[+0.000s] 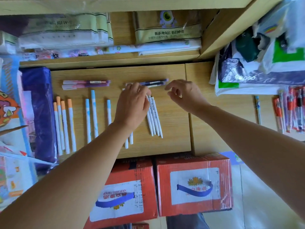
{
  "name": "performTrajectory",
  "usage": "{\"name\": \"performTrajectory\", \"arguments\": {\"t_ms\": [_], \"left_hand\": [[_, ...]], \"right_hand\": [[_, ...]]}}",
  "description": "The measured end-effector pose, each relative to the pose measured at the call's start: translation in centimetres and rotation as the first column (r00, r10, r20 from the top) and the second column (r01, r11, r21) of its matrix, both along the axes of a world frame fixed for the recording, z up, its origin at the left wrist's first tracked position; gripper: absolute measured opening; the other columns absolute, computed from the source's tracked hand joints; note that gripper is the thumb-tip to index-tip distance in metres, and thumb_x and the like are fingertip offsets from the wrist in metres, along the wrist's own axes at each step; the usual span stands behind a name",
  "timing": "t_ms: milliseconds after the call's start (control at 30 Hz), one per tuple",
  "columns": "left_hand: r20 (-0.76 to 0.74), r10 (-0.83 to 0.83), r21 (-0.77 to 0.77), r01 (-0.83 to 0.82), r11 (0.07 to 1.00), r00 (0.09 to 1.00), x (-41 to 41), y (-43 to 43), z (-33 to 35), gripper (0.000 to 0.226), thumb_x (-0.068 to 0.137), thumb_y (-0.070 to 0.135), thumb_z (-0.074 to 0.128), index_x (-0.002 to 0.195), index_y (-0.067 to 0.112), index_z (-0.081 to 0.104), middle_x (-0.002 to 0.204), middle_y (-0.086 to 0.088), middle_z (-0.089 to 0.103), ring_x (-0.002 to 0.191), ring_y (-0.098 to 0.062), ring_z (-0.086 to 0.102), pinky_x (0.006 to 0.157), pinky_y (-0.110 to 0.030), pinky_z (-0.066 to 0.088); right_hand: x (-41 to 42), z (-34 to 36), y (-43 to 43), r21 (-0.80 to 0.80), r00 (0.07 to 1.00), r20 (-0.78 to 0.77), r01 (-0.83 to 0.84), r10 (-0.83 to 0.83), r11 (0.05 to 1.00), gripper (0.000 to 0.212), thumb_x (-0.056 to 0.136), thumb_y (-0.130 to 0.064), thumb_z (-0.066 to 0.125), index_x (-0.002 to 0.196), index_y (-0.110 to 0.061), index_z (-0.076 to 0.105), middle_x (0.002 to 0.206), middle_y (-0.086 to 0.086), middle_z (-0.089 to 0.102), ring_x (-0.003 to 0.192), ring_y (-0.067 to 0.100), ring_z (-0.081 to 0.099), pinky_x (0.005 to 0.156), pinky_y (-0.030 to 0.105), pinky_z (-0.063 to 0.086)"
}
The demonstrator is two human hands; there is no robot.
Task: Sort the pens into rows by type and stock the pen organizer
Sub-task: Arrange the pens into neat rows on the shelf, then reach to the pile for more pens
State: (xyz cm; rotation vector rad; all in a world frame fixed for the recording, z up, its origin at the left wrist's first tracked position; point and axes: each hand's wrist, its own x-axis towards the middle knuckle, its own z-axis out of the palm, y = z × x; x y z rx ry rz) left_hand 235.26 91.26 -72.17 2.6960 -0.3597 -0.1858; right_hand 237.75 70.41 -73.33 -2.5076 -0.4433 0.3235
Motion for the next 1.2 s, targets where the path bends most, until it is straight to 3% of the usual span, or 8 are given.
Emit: {"name": "performTrajectory", "arguments": {"t_ms": [200,333,400,533,733,867,1000,1200], "left_hand": [[-0.118,0.02,-0.075,-0.029,0.997,0.993,-3.7,-7.4,1.9,0.013,0.089,0.01,0.051,0.1,0.014,0.058,0.096,0.002,0.065,0.089,-0.017,0.06,0.069,-0.028,0.045],[-0.243,-0.075,-0.059,0.062,0.996,0.967,-6.2,-12.3,1.6,0.018,0.09,0.013,0.051,0.106,0.016,0.061,0.106,0.001,0.06,0.103,-0.019,0.053,0.086,-0.034,0.046],[-0.296,-0.146,-0.035,0.142,0.989,0.944,-7.2,-14.3,1.1,0.026,0.091,0.014,0.052,0.115,0.017,0.06,0.12,0.0,0.057,0.116,-0.02,0.049,0.096,-0.034,0.042],[-0.349,-0.27,0.009,0.292,0.956,0.897,-8.6,-17.3,0.1,0.048,0.092,0.017,0.052,0.14,0.019,0.046,0.155,-0.008,0.029,0.144,-0.026,0.023,0.114,-0.037,0.024],[-0.508,-0.226,0.235,0.385,0.892,0.832,-9.5,-19.6,-0.8,0.065,0.095,0.032,0.047,0.151,0.023,0.015,0.161,-0.008,-0.011,0.148,-0.027,-0.003,0.116,-0.048,0.018],[-0.501,-0.186,0.254,0.349,0.902,0.845,-9.4,-20.4,-0.4,0.063,0.094,0.031,0.048,0.15,0.021,0.021,0.161,-0.009,-0.005,0.148,-0.029,0.001,0.115,-0.045,0.02],[-0.446,-0.129,0.246,0.26,0.934,0.886,-9.1,-22.5,1.1,0.047,0.092,0.025,0.051,0.137,0.013,0.044,0.15,-0.016,0.03,0.137,-0.033,0.029,0.108,-0.04,0.031],[-0.338,-0.202,0.043,0.23,0.972,0.919,-8.1,-28.8,2.8,0.038,0.092,0.017,0.049,0.13,0.017,0.053,0.125,-0.008,0.054,0.117,-0.027,0.048,0.097,-0.039,0.041]], "right_hand": [[-3.7,1.3,-5.8,0.079,0.991,-0.113,0.086,-0.077,0.993,0.018,0.087,-0.014,0.058,0.102,-0.016,0.068,0.068,-0.011,0.053,0.064,0.01,0.051,0.066,0.037,0.052],[-6.4,1.3,-10.6,0.066,0.983,-0.118,0.148,-0.14,0.987,0.019,0.086,-0.012,0.057,0.101,-0.016,0.068,0.073,-0.01,0.053,0.063,0.011,0.05,0.066,0.039,0.052],[-7.9,1.0,-13.0,0.034,0.969,-0.129,0.214,-0.208,0.976,0.022,0.086,-0.009,0.057,0.105,-0.015,0.067,0.085,-0.004,0.058,0.069,0.013,0.055,0.07,0.039,0.053],[-11.7,-0.1,-16.8,-0.13,0.954,-0.1,0.269,-0.283,0.954,0.039,0.081,-0.005,0.062,0.12,-0.011,0.062,0.126,0.01,0.059,0.111,0.032,0.055,0.091,0.045,0.047],[-14.9,-0.4,-19.1,-0.311,0.917,-0.321,0.133,-0.236,0.941,0.059,0.088,-0.017,0.059,0.144,-0.022,0.04,0.159,-0.002,0.018,0.142,0.022,0.025,0.109,0.043,0.032],[-15.3,0.1,-19.7,-0.151,0.903,-0.264,0.308,-0.339,0.939,0.041,0.089,-0.012,0.058,0.13,-0.014,0.056,0.144,0.007,0.045,0.127,0.026,0.048,0.102,0.037,0.04],[-15.8,1.4,-22.1,0.009,0.826,-0.198,0.54,-0.527,0.842,0.023,0.089,-0.01,0.057,0.11,-0.013,0.066,0.101,0.003,0.064,0.078,0.018,0.061,0.075,0.038,0.053],[-14.8,2.6,-31.0,-0.089,0.726,-0.041,0.681,-0.686,0.727,0.024,0.094,-0.026,0.055,0.114,-0.013,0.054,0.091,0.003,0.067,0.074,0.024,0.064,0.065,0.038,0.053]]}}
